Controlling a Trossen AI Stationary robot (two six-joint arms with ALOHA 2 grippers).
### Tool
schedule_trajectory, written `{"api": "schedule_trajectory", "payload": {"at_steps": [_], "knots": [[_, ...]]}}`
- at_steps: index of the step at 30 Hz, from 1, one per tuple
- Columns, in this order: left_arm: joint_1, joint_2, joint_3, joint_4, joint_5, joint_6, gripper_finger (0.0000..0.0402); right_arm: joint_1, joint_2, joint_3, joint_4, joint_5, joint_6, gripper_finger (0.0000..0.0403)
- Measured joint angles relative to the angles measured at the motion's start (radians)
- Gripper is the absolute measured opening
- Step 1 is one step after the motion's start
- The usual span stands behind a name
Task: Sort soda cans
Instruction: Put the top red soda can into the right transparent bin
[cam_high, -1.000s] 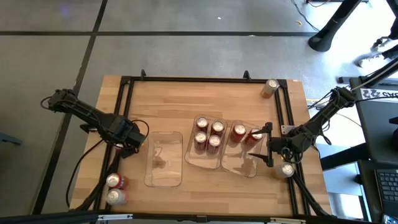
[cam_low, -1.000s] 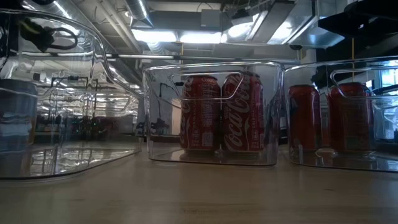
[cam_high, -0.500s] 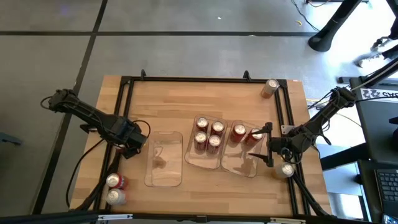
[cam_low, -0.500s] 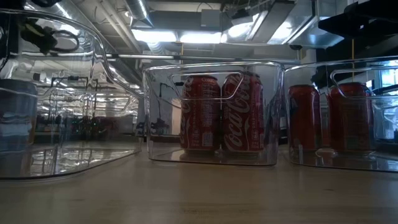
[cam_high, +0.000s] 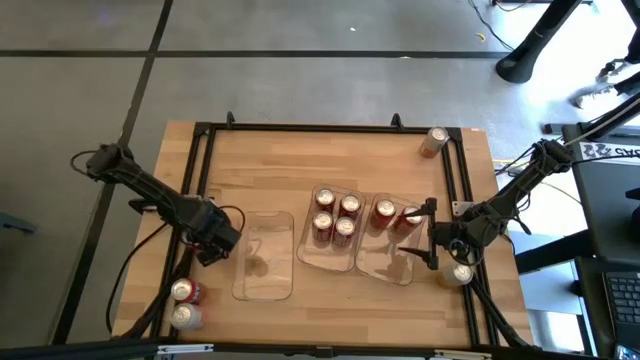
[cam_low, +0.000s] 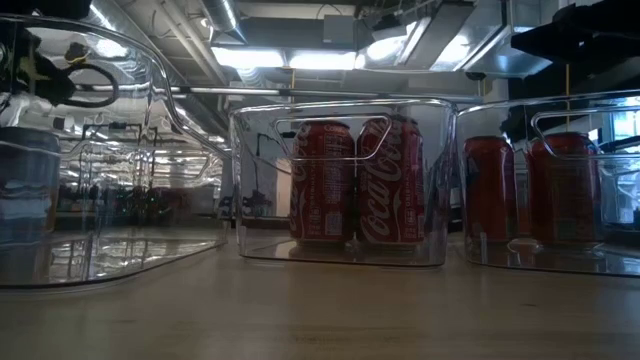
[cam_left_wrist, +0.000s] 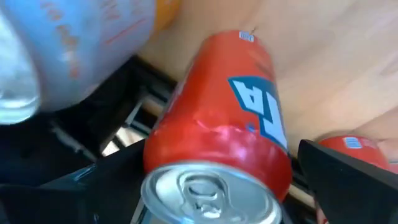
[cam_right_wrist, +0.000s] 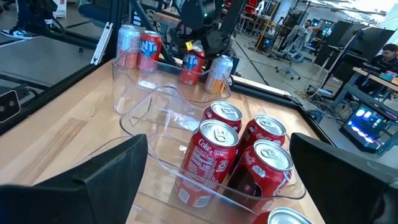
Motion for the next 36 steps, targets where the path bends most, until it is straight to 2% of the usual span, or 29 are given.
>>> {"api": "schedule_trajectory", "payload": {"at_steps": [10,15,22,26,31,36], "knots": [[-0.028,0.015,-0.001,0.027,-0.017,-0.044,0.0388,0.0,0.0,0.0,0.004,0.0,-0.001,0.039],[-0.051,0.015,-0.039,0.091,-0.023,-0.088,0.0388,0.0,0.0,0.0,0.004,0.0,-0.001,0.039],[-0.059,0.014,-0.065,0.106,0.053,-0.162,0.0386,0.0,0.0,0.0,0.003,0.0,-0.001,0.039],[-0.062,0.014,-0.065,0.095,0.085,-0.167,0.0354,0.0,0.0,0.0,0.004,0.0,-0.001,0.039],[-0.062,0.013,-0.064,0.058,0.113,-0.166,0.0279,0.0,0.0,0.0,0.012,0.0,-0.001,0.039],[-0.061,0.014,-0.053,0.061,0.106,-0.161,0.0276,0.0,0.0,0.0,0.013,0.0,-0.002,0.039]]}}
